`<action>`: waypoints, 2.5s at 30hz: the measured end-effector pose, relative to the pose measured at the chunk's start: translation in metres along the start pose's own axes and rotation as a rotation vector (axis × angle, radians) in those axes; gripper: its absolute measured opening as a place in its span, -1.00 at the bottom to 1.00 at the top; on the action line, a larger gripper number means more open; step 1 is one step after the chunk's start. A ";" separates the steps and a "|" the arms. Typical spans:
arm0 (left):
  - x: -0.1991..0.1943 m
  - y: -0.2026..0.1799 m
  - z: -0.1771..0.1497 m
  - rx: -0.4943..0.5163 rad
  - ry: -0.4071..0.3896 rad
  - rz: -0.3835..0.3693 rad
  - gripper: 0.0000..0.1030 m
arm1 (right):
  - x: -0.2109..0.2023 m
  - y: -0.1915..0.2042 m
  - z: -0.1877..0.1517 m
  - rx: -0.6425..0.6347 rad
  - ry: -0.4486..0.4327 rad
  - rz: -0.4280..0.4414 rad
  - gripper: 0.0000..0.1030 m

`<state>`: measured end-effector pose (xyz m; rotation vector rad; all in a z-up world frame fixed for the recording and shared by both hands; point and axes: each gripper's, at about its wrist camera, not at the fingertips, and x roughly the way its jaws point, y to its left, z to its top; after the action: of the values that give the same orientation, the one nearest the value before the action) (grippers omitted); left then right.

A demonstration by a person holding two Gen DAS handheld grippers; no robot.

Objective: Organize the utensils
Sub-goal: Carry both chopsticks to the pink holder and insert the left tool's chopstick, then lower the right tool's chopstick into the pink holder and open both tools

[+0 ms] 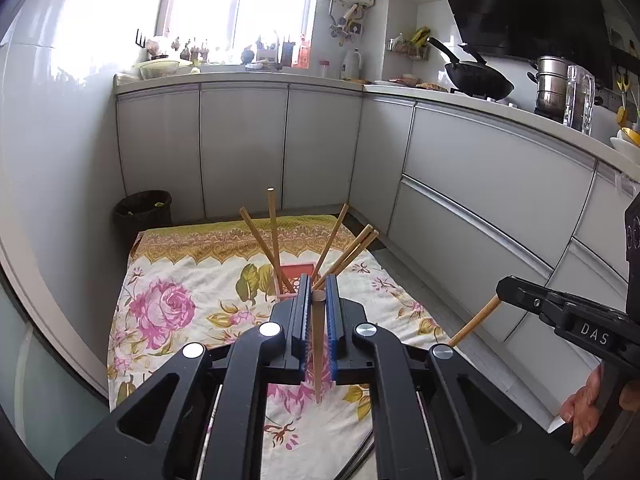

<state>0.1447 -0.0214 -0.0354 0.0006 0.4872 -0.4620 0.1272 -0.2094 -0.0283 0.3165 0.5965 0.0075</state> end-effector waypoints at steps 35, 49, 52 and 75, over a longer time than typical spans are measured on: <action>0.113 0.033 0.120 -0.076 -0.072 0.062 -0.87 | 0.077 0.023 0.158 -0.017 -0.157 0.020 -0.85; 0.090 0.053 0.121 -0.125 -0.163 0.071 0.04 | 0.128 0.028 0.149 -0.028 -0.131 -0.001 -0.85; 0.082 0.062 0.121 -0.153 -0.171 0.083 0.05 | 0.140 0.029 0.142 -0.026 -0.109 -0.006 -0.85; 0.029 0.099 0.083 -0.273 -0.158 0.176 0.85 | 0.109 0.033 0.103 -0.015 -0.183 -0.158 0.80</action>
<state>0.2477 0.0460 0.0146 -0.2523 0.3879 -0.2187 0.2778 -0.1979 0.0018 0.2518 0.4384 -0.1669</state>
